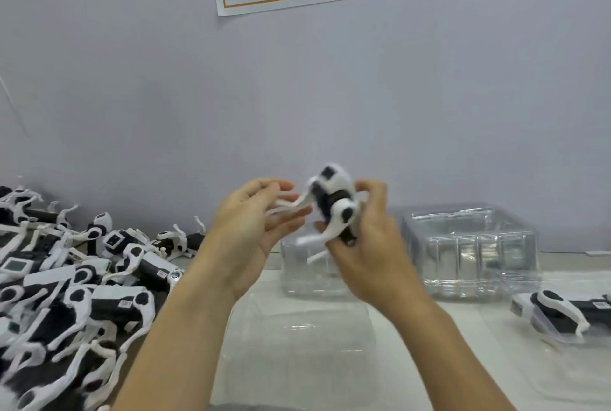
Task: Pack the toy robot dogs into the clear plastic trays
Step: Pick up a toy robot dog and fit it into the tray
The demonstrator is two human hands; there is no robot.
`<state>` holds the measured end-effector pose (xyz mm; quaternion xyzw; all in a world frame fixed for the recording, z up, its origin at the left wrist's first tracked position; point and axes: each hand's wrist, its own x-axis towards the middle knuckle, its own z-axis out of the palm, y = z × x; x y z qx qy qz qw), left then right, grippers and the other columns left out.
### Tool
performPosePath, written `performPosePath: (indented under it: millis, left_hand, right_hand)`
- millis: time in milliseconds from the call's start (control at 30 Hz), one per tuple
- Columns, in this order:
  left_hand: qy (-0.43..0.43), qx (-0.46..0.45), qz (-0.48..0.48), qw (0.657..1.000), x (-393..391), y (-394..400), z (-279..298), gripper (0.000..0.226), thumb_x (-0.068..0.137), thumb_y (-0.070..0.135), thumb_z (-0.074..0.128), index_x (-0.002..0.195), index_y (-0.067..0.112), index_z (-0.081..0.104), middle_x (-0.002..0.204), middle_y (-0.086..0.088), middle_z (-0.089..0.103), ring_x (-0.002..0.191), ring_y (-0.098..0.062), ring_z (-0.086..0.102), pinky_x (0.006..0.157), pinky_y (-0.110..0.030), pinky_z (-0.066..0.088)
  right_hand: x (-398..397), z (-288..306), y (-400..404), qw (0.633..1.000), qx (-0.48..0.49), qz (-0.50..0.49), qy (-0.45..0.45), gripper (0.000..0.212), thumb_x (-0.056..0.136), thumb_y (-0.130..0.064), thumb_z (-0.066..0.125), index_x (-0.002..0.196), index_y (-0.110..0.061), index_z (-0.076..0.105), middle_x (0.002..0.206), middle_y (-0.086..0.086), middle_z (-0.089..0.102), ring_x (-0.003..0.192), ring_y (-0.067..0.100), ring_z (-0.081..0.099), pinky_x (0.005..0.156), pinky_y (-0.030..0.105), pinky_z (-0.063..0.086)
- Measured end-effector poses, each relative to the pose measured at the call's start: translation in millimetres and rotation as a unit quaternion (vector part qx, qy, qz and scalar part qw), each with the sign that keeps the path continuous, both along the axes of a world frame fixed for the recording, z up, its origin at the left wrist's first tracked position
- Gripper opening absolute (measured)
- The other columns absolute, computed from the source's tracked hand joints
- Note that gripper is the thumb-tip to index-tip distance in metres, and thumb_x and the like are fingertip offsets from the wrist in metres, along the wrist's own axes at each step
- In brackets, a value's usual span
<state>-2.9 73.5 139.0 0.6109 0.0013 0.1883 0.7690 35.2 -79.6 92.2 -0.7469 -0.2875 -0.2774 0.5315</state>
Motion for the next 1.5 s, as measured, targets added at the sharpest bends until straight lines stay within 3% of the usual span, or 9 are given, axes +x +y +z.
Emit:
performPosePath:
  millis: [67,167,233,367,633,800,1100,1300,1500]
  left_hand:
    - [0.059,0.187,0.079,0.977,10.3,18.6,-16.3,0.023,0.103,0.028,0.049,0.094,0.018,0.068,0.092,0.002,0.076,0.092,-0.017,0.072,0.073,-0.03,0.052]
    - [0.201,0.498,0.146,0.831,18.9,48.0,-49.8,0.017,0.101,0.027,0.049,0.102,0.021,0.065,0.109,0.003,0.069,0.099,-0.017,0.06,0.084,-0.028,0.043]
    - [0.298,0.525,0.069,0.794,20.3,59.4,-68.8,0.024,0.103,0.025,0.046,0.109,0.016,0.067,0.115,-0.003,0.068,0.097,-0.018,0.057,0.085,-0.028,0.045]
    - [0.355,0.35,0.017,0.867,14.9,55.0,-77.9,0.023,0.1,0.02,0.049,0.097,0.02,0.072,0.105,-0.001,0.071,0.084,-0.019,0.062,0.064,-0.023,0.046]
    - [0.346,0.292,0.02,0.891,13.9,49.8,-85.1,0.029,0.103,0.017,0.045,0.084,0.017,0.067,0.092,-0.003,0.064,0.074,-0.022,0.052,0.059,-0.023,0.04]
    - [0.334,0.301,0.005,0.893,17.8,48.1,-87.8,0.031,0.105,0.026,0.047,0.082,0.022,0.067,0.096,-0.003,0.067,0.083,-0.024,0.056,0.07,-0.029,0.047]
    - [0.317,0.333,0.014,0.888,21.7,39.8,-92.5,0.033,0.106,0.028,0.041,0.103,0.024,0.073,0.108,-0.002,0.07,0.087,-0.022,0.059,0.078,-0.031,0.049]
    - [0.321,0.329,0.012,0.888,22.4,42.1,-92.0,0.032,0.105,0.028,0.043,0.097,0.028,0.074,0.109,-0.004,0.072,0.087,-0.021,0.062,0.082,-0.033,0.052]
    - [0.322,0.338,0.009,0.885,21.4,42.0,-91.3,0.031,0.103,0.028,0.043,0.1,0.027,0.074,0.106,-0.002,0.07,0.083,-0.018,0.057,0.075,-0.03,0.049]
  right_hand:
    - [5.8,7.3,-21.8,0.999,0.039,-0.018,0.024,0.035,0.088,-0.024,0.073,0.096,-0.029,0.039,0.068,-0.014,0.062,0.057,0.002,0.058,0.047,0.014,0.039]
    - [9.6,22.5,-56.1,0.997,0.01,-0.069,0.045,0.022,0.083,-0.026,0.076,0.091,-0.025,0.056,0.073,-0.006,0.065,0.061,0.012,0.056,0.053,0.018,0.04]
    - [7.5,31.1,-69.9,0.994,-0.014,-0.063,0.085,0.027,0.077,-0.033,0.076,0.097,-0.032,0.057,0.085,-0.009,0.068,0.068,0.007,0.063,0.06,0.015,0.045]
    - [-1.1,32.8,-47.6,0.989,-0.086,-0.029,0.115,0.02,0.073,-0.032,0.079,0.086,-0.026,0.065,0.082,-0.009,0.067,0.079,0.012,0.065,0.068,0.021,0.051]
    - [-10.3,-32.7,21.2,0.909,-0.373,0.022,0.183,0.026,0.077,-0.022,0.078,0.101,-0.03,0.069,0.1,-0.005,0.068,0.094,0.023,0.064,0.083,0.035,0.053]
    - [-10.3,-23.6,13.6,0.914,-0.376,-0.019,0.149,0.017,0.079,-0.017,0.071,0.094,-0.024,0.071,0.091,-0.001,0.066,0.089,0.025,0.062,0.059,0.027,0.038]
    - [-10.9,-37.9,23.4,0.903,-0.404,-0.094,0.111,0.008,0.085,-0.015,0.068,0.083,-0.021,0.065,0.089,-0.003,0.043,0.092,0.021,0.047,0.069,0.027,0.033]
    - [-4.4,-23.8,6.7,0.9,-0.398,0.007,0.177,0.058,0.089,-0.017,0.059,0.143,-0.032,0.045,0.133,-0.001,0.046,0.131,0.021,0.04,0.107,0.033,0.036]
    - [-8.4,-25.2,25.6,0.949,-0.293,0.001,0.113,0.029,0.093,-0.011,0.049,0.102,-0.015,0.075,0.1,-0.001,0.066,0.093,0.014,0.06,0.082,0.024,0.049]
